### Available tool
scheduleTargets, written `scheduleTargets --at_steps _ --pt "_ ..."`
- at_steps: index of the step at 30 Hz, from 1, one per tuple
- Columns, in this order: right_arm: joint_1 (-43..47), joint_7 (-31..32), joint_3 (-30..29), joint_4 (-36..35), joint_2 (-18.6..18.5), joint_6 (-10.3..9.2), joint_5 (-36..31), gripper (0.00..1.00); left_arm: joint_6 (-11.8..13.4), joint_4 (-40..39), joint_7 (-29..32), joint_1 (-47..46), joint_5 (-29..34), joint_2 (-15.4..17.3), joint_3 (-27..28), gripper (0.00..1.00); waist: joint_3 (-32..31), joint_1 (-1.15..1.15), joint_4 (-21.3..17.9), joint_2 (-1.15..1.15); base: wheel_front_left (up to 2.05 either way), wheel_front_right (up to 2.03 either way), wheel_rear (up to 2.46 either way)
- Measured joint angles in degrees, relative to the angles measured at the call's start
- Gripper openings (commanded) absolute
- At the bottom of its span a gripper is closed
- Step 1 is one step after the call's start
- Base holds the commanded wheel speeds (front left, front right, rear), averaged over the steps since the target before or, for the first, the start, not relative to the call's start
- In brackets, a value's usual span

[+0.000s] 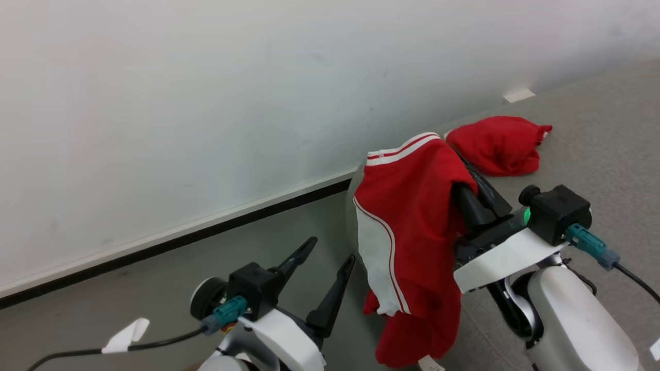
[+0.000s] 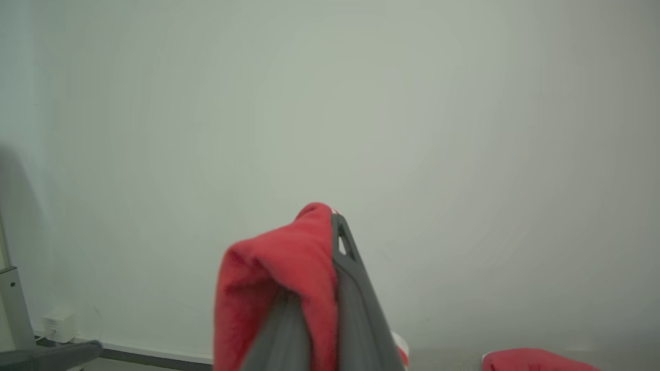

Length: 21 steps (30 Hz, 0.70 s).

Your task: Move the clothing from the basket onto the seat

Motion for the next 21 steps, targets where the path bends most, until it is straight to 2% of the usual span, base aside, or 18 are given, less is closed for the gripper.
scheduleTargets --at_steps 10,18,21 --pt "1.4 3.0 -3.6 -5.8 -3.3 0.00 -0.9 0.00 -0.5 0.1 -0.6 -1.3 0.0 -1.1 -1.3 1.00 2.1 0.00 -6.7 0.00 0.00 0.00 0.00" --pt "1.1 5.1 -7.4 -8.7 -4.4 0.00 -1.0 0.00 -1.2 0.3 -0.7 -2.7 0.0 -1.6 -2.4 1.00 5.0 0.00 -6.8 0.00 0.00 0.00 0.00" --pt "-2.2 6.4 -10.1 -9.7 -4.9 0.00 -1.1 0.00 -1.9 -0.2 0.2 -4.9 0.2 -1.5 -2.8 1.00 7.5 0.00 -5.8 0.00 0.00 0.00 0.00"
